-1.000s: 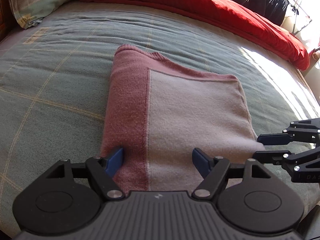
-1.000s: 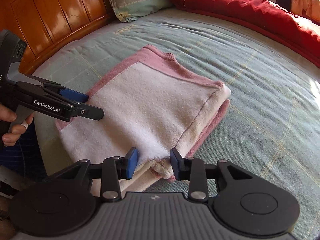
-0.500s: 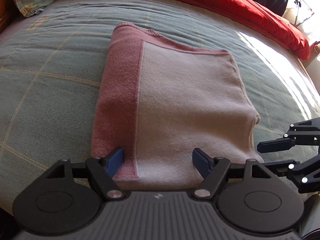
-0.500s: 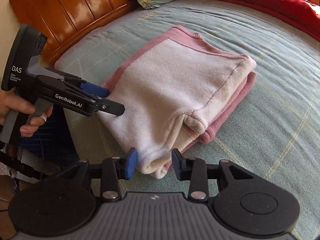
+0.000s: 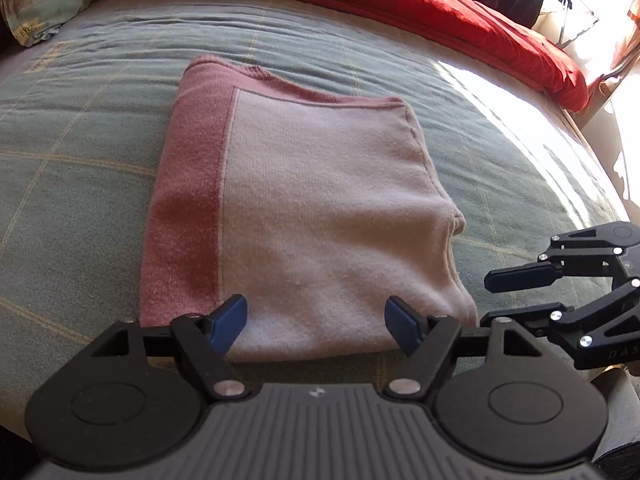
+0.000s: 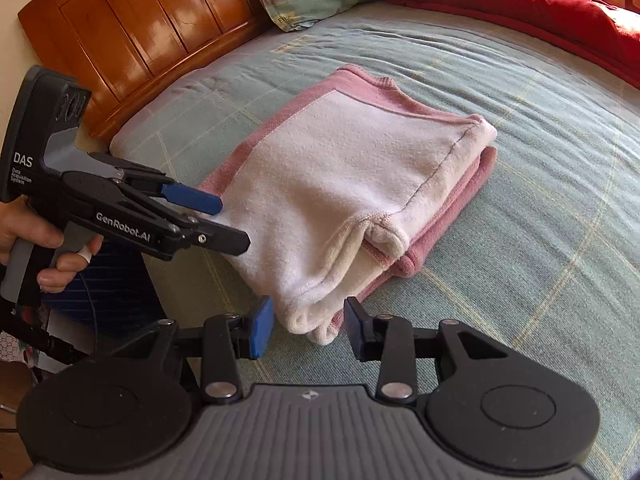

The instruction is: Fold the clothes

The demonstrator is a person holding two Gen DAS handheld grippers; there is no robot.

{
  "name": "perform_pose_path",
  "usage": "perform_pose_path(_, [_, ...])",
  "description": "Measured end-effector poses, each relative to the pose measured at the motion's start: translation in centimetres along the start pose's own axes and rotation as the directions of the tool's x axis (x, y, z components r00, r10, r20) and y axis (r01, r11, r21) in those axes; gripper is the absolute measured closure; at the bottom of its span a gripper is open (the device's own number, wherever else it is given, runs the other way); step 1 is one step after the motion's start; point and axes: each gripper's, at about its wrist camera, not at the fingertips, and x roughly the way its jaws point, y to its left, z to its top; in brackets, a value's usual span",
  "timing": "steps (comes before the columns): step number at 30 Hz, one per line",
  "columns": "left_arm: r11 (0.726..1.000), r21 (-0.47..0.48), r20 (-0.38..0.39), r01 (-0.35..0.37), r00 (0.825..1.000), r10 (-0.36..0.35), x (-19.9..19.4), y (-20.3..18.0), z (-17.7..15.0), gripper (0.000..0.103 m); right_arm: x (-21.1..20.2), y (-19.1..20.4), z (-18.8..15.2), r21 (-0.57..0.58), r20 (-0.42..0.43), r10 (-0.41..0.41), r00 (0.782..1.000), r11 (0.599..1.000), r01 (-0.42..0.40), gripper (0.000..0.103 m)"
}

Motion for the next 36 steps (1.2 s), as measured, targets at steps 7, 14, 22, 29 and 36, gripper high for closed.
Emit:
perform_pose_path(7, [0.995, -0.101, 0.138, 0.021, 0.990, -0.007, 1.4, 2.2, 7.9, 0.027, -1.7, -1.1, -0.1, 0.065, 0.041, 0.001, 0.999, 0.998, -0.004, 0.060])
perform_pose_path(14, [0.973, -0.231, 0.038, 0.005, 0.999, 0.004, 8.5, 5.9, 9.7, 0.027, -2.6, -2.9, 0.1, 0.087, 0.064, 0.001, 0.998, 0.996, -0.006, 0.057])
perform_pose_path(22, [0.986, -0.169, 0.076, -0.008, 0.997, 0.021, 7.5, 5.0, 11.5, 0.024, -1.0, -6.1, 3.0, 0.117, 0.115, 0.015, 0.993, 0.993, -0.029, 0.057])
perform_pose_path(29, [0.986, -0.165, 0.043, -0.011, 0.999, 0.018, 9.6, 5.3, 12.5, 0.024, 3.2, -6.4, 9.0, 0.028, 0.175, -0.025, 0.984, 0.999, 0.021, 0.060])
perform_pose_path(36, [0.989, -0.146, 0.056, -0.020, 0.998, 0.029, 9.7, 5.1, 12.3, 0.023, 6.9, -7.9, 8.6, 0.036, 0.076, -0.097, 0.992, 0.995, 0.095, 0.062])
